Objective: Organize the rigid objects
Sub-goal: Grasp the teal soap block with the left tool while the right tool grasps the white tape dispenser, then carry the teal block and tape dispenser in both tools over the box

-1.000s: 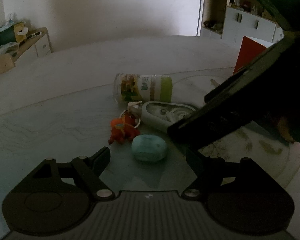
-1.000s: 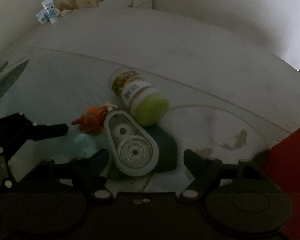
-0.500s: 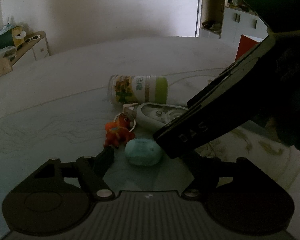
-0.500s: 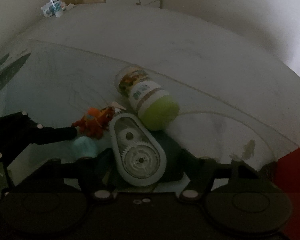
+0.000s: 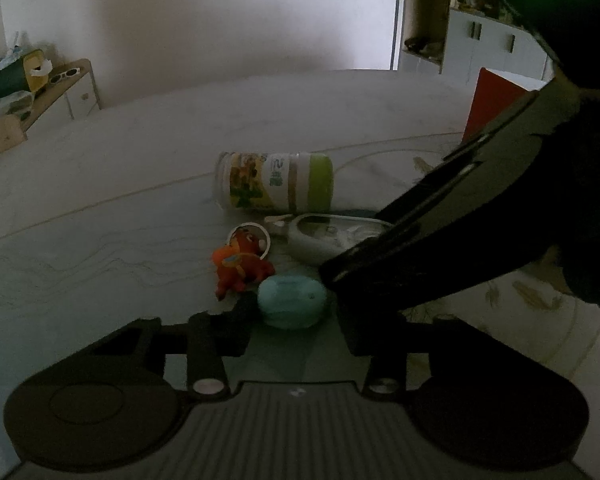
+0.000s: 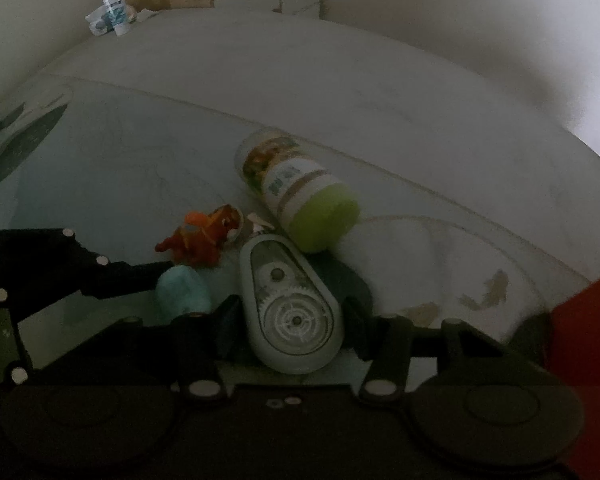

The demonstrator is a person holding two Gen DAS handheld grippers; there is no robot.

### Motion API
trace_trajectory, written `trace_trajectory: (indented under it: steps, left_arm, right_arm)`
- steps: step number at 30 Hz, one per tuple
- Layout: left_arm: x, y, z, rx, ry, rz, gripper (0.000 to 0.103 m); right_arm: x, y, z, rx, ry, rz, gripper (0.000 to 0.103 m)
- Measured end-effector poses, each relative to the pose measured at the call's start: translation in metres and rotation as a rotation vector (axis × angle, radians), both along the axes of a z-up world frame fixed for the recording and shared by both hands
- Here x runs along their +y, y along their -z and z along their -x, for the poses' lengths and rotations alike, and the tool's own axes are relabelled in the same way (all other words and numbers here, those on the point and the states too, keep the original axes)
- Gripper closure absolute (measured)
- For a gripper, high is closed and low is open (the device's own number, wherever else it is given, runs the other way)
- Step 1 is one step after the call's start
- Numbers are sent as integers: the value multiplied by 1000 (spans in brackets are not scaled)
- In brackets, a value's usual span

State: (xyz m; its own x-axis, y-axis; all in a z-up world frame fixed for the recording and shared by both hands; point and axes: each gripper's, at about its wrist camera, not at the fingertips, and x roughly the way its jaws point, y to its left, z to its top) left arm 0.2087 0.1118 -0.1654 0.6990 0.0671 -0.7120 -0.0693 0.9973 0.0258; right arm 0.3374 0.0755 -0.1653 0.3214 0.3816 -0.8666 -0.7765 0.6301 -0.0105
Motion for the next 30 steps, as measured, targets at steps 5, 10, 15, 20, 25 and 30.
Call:
trace_trajectory:
  steps: [5,10,15,20,25,30]
  left_arm:
    - [-6,-1,0,7,8,-25,65]
    - [-9,-5,6,9,14,-11,65]
    - [-14,-17,11,15,19,23,65]
    - [-21,-29,16,24,30,42,65]
    - [-31,-46,19,1,42,41,65]
    - [-48,-69,15,-29,62,41,65]
  right_arm:
    - [-8,1,4,11,51,14,49]
    - [-24,-5,9,33,96,-9,49]
    - [-39,-20,17,30,132,-36,49]
    - [-56,-40,25,15,176,-61,49]
    - [-80,-64,30,-17,204,-84,49]
    - [-108,-89,32,-36,231,-117,49]
